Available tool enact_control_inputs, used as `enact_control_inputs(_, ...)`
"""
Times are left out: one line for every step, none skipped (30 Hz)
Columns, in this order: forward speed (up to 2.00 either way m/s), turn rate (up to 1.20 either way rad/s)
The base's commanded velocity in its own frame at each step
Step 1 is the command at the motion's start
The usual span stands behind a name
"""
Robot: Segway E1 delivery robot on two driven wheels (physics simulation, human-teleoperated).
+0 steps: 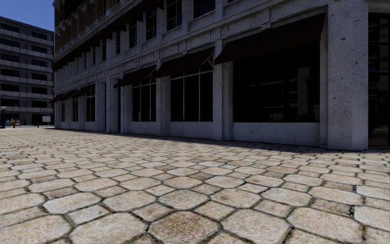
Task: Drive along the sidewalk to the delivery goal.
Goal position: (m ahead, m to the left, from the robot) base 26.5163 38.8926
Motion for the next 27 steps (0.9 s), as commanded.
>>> enact_control_inputs(0.00,0.00)
enact_control_inputs(0.00,0.00)
enact_control_inputs(0.00,0.00)
enact_control_inputs(0.00,0.00)
enact_control_inputs(0.00,0.00)
enact_control_inputs(0.00,0.00)
enact_control_inputs(0.00,0.00)
enact_control_inputs(0.00,0.00)
enact_control_inputs(0.00,0.00)
enact_control_inputs(0.00,0.00)
enact_control_inputs(0.00,0.00)
enact_control_inputs(0.00,0.00)
enact_control_inputs(0.00,0.00)
enact_control_inputs(0.00,0.00)
enact_control_inputs(0.00,0.00)
enact_control_inputs(0.00,0.00)
enact_control_inputs(0.00,0.00)
enact_control_inputs(0.00,0.00)
enact_control_inputs(0.00,0.00)
enact_control_inputs(0.00,0.00)
enact_control_inputs(0.00,0.00)
enact_control_inputs(0.00,0.00)
enact_control_inputs(0.00,0.00)
enact_control_inputs(0.00,0.00)
enact_control_inputs(0.00,0.00)
enact_control_inputs(0.00,0.00)
enact_control_inputs(0.00,0.00)
